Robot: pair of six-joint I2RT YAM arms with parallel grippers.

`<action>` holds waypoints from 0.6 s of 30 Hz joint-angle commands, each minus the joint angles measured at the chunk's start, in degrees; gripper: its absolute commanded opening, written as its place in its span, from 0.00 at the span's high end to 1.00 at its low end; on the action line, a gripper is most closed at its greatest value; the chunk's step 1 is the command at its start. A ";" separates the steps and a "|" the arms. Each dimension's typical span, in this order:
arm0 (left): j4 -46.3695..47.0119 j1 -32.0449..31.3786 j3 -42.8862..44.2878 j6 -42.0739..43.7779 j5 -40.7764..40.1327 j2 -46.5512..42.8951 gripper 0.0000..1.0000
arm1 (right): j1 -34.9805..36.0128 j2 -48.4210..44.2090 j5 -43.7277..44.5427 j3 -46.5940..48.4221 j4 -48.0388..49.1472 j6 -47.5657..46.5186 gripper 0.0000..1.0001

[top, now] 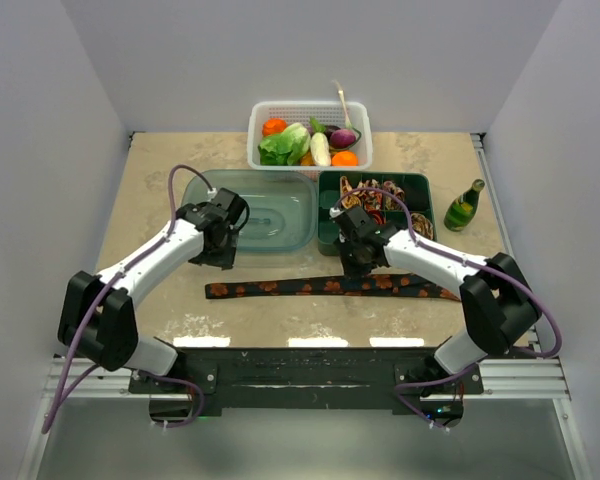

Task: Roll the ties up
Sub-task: Roll the tie at the center of the board.

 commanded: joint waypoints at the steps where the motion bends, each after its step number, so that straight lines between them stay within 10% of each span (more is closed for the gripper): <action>1: 4.68 -0.02 2.38 0.62 1.83 -4.70 0.42 | 0.32 -0.51 -3.05 3.21 2.16 -2.87 0.83; 18: 30.16 -0.46 -9.40 -3.68 21.61 -2.08 0.68 | 3.31 9.68 -9.38 12.96 7.43 -3.14 0.85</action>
